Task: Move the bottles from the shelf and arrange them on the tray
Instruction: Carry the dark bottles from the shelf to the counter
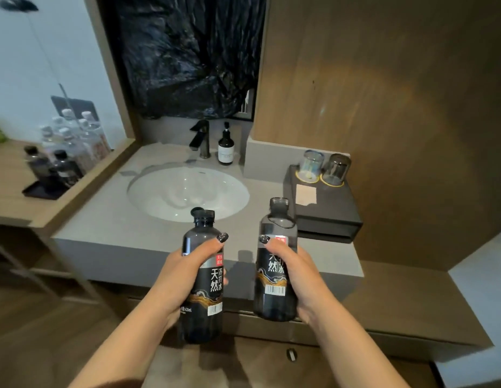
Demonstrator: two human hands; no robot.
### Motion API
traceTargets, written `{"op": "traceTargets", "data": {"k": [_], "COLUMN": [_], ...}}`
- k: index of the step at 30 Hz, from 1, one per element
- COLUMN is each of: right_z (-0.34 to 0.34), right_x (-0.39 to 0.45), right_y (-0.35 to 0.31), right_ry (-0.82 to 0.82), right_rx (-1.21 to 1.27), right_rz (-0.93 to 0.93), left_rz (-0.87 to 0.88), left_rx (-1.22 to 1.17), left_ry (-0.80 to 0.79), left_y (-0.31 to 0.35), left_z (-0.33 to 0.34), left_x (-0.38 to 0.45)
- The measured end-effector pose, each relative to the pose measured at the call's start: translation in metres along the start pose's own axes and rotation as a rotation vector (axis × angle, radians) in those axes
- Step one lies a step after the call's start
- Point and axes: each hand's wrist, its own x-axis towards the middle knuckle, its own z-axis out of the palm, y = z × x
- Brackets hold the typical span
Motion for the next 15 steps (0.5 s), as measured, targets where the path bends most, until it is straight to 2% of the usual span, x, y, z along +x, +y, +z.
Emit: {"op": "traceTargets", "data": {"k": [8, 15], "right_z": [0.087, 0.148], "right_x": [0.037, 0.111], "right_y": [0.005, 0.006], "right_ry": [-0.089, -0.164], "right_rx": [-0.011, 0.006], "right_rz": [0.012, 0.03], "left_rz": [0.008, -0.007], "left_rx": [-0.016, -0.047], "left_ry": [0.073, 0.173], "left_y": [0.026, 0.05], "left_z": [-0.081, -0.137], "left_x": [0.012, 0.064]}}
